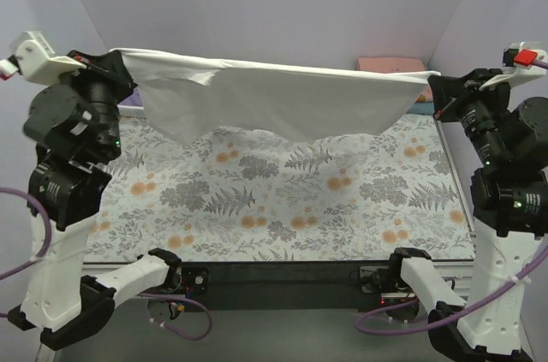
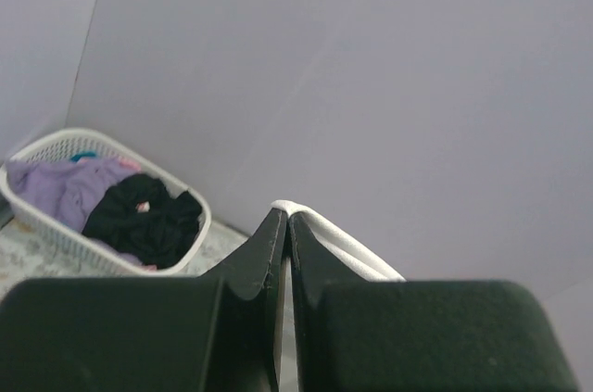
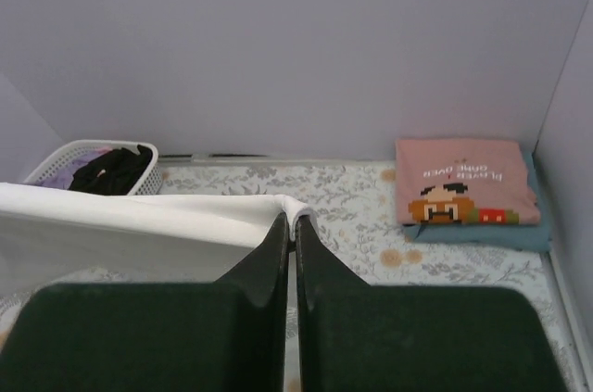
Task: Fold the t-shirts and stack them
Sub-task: Flatten the tshirt out, then fold the tshirt
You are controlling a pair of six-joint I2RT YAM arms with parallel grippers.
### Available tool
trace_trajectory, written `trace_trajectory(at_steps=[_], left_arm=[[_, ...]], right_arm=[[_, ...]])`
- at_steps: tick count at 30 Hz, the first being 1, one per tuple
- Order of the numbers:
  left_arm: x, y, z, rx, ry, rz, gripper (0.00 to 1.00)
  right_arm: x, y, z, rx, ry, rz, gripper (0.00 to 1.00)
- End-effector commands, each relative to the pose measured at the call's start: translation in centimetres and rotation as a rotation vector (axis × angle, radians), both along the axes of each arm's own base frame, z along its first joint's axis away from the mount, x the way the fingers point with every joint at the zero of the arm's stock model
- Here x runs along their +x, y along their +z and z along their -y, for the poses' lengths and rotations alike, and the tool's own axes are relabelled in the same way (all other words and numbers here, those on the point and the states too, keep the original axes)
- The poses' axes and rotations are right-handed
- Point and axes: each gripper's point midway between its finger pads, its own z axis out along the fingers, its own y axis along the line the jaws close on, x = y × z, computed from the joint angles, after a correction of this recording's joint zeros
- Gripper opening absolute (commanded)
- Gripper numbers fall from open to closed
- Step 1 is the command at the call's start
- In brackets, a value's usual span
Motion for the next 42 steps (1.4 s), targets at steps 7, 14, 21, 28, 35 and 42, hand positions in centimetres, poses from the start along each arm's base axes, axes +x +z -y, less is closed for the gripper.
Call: trace_trajectory(at_steps=[7, 14, 21, 28, 35, 42], left_arm=[[-1.8, 7.8, -1.1, 0.103, 0.007, 0.177, 0.0], [7.6, -2.2, 2.4, 0.185, 0.044, -0.028, 0.0], [19.6, -23.0, 6.5, 0.182, -0.026, -0.435, 0.01], [27.4, -36.8, 9.3, 0.155, -0.125, -0.676, 0.01], [28.4, -44.4, 10.5, 0.146, -0.185, -0.837, 0.0], [27.5, -45.0, 9.1, 0.077, -0.173, -0.882, 0.0]], right_arm=[[-0.9, 5.6, 1.8, -0.082, -0.092, 0.126, 0.01], [5.8, -3.1, 0.4, -0.063, 0.019, -0.105, 0.01], [14.1, -18.1, 0.5, -0.027, 0.052, -0.327, 0.01], [22.8, -31.5, 0.4, 0.019, 0.092, -0.52, 0.01], [25.2, -38.5, -0.3, 0.09, 0.193, -0.66, 0.01], [24.4, -39.0, 1.6, 0.137, 0.167, -0.683, 0.01]])
